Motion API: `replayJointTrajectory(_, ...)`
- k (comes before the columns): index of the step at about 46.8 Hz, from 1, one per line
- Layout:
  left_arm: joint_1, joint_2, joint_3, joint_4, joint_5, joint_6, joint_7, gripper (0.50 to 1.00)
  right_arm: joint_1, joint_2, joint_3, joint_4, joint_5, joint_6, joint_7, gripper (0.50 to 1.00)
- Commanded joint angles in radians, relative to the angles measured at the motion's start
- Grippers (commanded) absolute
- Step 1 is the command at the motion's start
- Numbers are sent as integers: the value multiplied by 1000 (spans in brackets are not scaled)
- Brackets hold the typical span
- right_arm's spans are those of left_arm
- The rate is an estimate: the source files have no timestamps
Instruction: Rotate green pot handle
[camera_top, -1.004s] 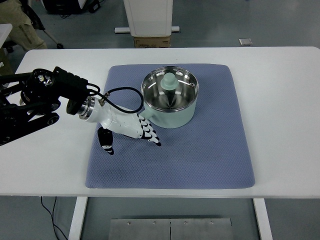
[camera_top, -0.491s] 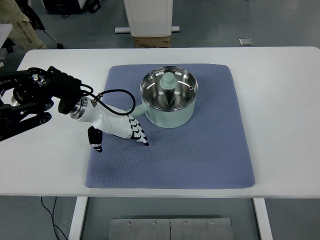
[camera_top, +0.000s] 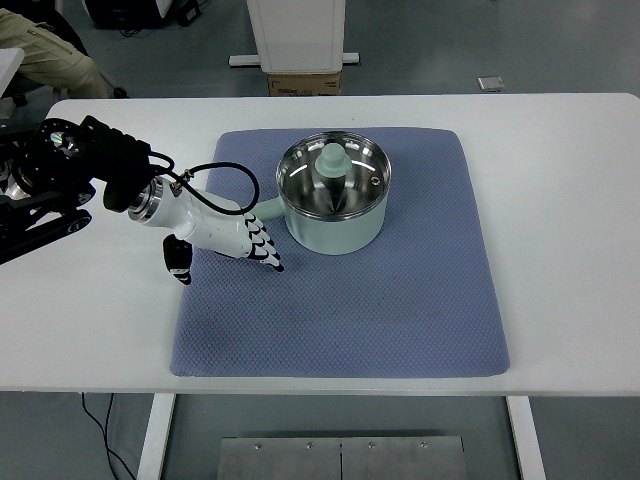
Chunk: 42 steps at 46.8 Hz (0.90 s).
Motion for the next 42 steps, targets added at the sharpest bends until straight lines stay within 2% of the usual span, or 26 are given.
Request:
replayJointTrajectory(1,-1,0,1,18,0,0,0,1000,0,0,0,0,0,0,0,1000)
replayJointTrajectory(25,-4,0,28,117,46,44,1,1000,0,0,0,0,0,0,0,1000)
replayJointTrajectory(42,-6,-3,28,151,54,58,6,1000,0,0,0,0,0,0,0,1000)
